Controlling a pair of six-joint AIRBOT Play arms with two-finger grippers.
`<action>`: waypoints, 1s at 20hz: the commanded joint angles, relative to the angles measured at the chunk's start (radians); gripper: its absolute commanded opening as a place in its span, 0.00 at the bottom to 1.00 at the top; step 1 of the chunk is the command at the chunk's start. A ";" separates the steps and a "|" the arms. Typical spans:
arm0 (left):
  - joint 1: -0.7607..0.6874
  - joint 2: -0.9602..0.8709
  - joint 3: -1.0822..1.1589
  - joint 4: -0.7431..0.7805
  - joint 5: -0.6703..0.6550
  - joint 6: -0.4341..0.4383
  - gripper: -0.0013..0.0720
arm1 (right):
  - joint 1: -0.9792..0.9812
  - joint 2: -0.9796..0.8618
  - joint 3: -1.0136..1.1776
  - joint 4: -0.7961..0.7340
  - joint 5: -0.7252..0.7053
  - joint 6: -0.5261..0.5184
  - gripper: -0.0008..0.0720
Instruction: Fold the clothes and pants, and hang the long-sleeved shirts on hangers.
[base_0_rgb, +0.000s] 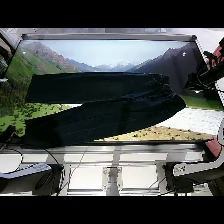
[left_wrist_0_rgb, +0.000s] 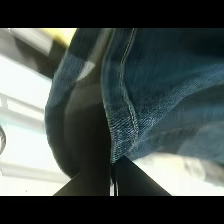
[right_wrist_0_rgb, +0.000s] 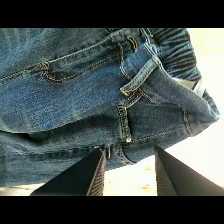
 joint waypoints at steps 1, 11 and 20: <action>-0.001 0.004 0.140 -0.124 0.031 0.026 0.06 | -0.014 -0.009 -0.006 0.005 -0.010 -0.098 0.47; -0.020 0.013 0.300 -0.411 0.208 0.027 0.06 | -0.077 -0.014 -0.447 0.119 -0.092 -0.415 0.59; -0.026 0.013 0.300 -0.410 0.151 0.026 0.06 | -0.077 -0.014 -0.589 0.241 -0.226 -0.513 0.59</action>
